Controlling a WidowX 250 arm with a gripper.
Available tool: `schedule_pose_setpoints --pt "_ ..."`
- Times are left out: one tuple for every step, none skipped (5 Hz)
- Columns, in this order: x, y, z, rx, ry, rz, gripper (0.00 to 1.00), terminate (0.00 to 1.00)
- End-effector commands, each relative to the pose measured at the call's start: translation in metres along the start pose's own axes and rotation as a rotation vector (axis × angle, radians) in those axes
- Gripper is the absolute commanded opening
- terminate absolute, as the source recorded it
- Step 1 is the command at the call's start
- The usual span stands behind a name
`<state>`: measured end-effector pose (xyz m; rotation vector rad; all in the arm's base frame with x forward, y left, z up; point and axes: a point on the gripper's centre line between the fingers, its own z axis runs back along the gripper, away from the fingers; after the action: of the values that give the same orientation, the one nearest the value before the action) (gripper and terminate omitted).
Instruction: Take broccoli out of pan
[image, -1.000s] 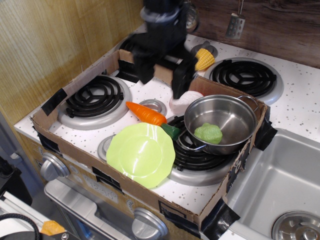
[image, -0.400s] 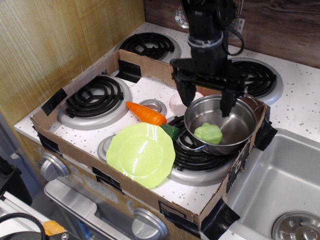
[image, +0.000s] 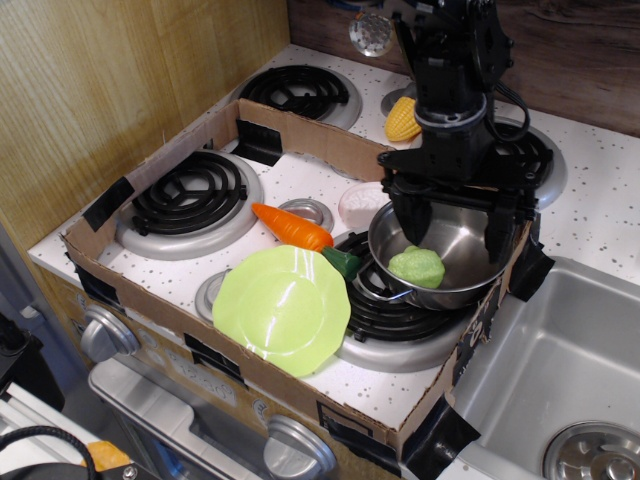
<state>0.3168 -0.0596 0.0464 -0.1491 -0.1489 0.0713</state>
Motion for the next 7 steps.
schedule_pose_setpoints --pt "0.002 0.003 -0.007 -0.003 -0.017 -0.018 1.0 0.0" --pt "0.004 0.005 0.001 0.044 -0.015 -0.028 1.0 0.0" --pt "0.002 0.005 0.003 0.062 -0.018 -0.03 1.0 0.0" --pt "-0.002 0.006 -0.002 0.053 -0.003 -0.029 1.0 0.0" --pt "-0.003 0.004 -0.003 0.064 0.003 -0.025 0.0 0.0" --pt "-0.002 0.002 0.0 0.078 -0.002 -0.04 0.0 0.0" --pt "0.001 0.001 0.009 0.086 -0.005 -0.054 0.0 0.0"
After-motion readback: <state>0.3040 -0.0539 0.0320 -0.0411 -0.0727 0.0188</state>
